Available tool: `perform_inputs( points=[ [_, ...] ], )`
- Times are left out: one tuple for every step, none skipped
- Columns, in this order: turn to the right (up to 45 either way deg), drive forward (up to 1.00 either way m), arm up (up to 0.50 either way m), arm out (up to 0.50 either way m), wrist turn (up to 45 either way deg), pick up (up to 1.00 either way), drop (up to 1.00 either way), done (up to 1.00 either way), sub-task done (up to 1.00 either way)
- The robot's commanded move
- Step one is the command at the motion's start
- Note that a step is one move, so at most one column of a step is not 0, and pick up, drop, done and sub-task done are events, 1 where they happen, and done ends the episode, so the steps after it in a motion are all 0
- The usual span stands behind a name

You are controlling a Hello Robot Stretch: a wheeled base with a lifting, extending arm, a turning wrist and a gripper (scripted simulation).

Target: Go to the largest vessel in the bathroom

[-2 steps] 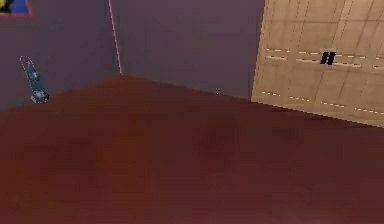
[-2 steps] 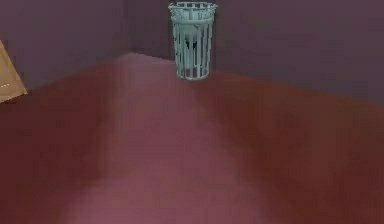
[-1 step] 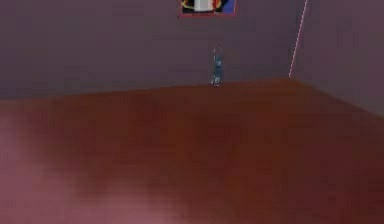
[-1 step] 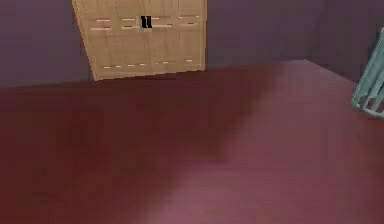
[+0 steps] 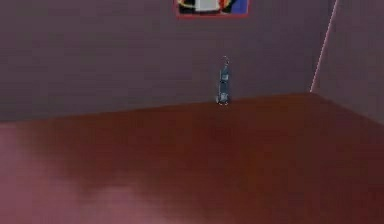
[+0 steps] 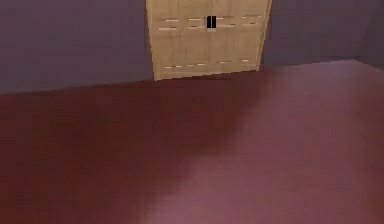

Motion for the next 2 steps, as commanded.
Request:
perform_inputs(
  points=[
    [0.0,1.0,0.0,0.0,0.0,0.0,0.0,0.0,0.0],
    [0.0,1.0,0.0,0.0,0.0,0.0,0.0,0.0,0.0]
  ],
)
